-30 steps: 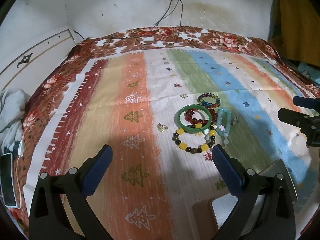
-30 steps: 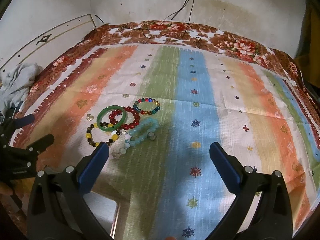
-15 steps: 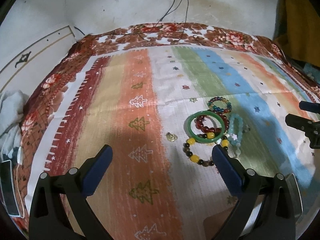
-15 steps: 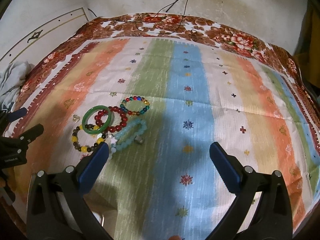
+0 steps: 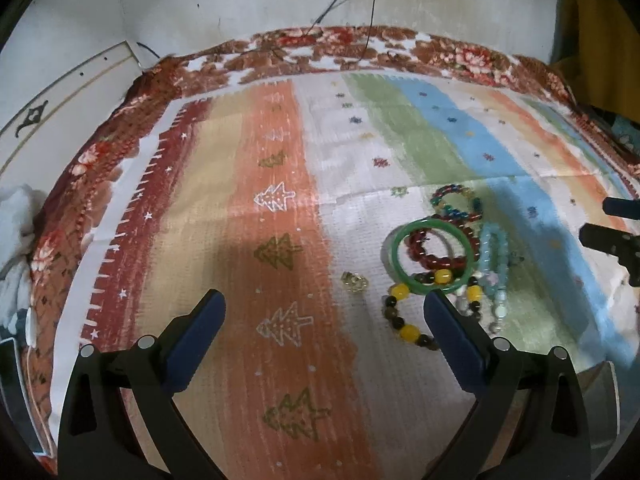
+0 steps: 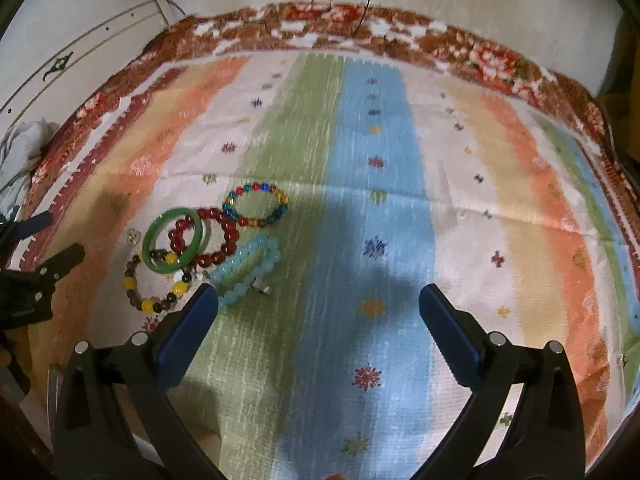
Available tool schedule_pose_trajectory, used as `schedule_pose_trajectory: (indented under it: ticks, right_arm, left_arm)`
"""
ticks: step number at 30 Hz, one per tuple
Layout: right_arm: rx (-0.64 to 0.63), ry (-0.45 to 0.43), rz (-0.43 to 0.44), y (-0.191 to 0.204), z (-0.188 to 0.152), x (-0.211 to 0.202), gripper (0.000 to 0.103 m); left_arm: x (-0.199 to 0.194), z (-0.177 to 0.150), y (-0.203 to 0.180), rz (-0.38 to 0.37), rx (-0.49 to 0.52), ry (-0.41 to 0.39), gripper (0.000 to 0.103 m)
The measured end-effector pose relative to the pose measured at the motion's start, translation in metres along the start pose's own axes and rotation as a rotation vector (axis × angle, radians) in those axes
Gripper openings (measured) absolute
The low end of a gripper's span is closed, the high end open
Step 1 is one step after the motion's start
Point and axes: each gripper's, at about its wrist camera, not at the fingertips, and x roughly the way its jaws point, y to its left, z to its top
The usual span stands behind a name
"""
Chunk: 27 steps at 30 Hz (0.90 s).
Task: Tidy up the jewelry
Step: 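Move both grippers toward the jewelry pile beside the tin box, then grasp the small gold ring with the left gripper while the right gripper grasps the silver ring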
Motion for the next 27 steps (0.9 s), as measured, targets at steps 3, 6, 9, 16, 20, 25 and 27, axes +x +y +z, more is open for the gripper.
schedule_pose_trajectory:
  ticks: [3,6,9,16,20,25,27]
  right_arm:
    - [-0.005,0.046,0.003,0.000,0.001,0.013,0.099]
    - [0.000,0.072,-0.002,-0.002,0.004,0.022,0.099]
    - [0.007,0.092,0.016,-0.002,0.008,0.031,0.099]
    - [0.040,0.190,0.083,-0.002,0.008,0.057,0.098]
    - [0.062,0.218,0.124,-0.003,0.011,0.067,0.096]
    - [0.035,0.242,0.133,0.004,0.012,0.074,0.082]
    - [0.014,0.244,0.126,0.008,0.014,0.076,0.078]
  left_arm:
    - [0.011,0.003,0.000,0.001,0.010,0.029,0.097]
    - [0.022,0.006,0.002,-0.003,0.009,0.056,0.097]
    - [0.030,0.007,0.001,-0.002,0.019,0.077,0.097]
    - [0.049,0.007,0.002,-0.013,0.020,0.142,0.097]
    - [0.059,0.009,0.006,-0.032,-0.006,0.175,0.097]
    - [0.072,0.013,0.011,-0.023,-0.015,0.204,0.094]
    - [0.075,0.015,0.010,-0.027,-0.013,0.210,0.089]
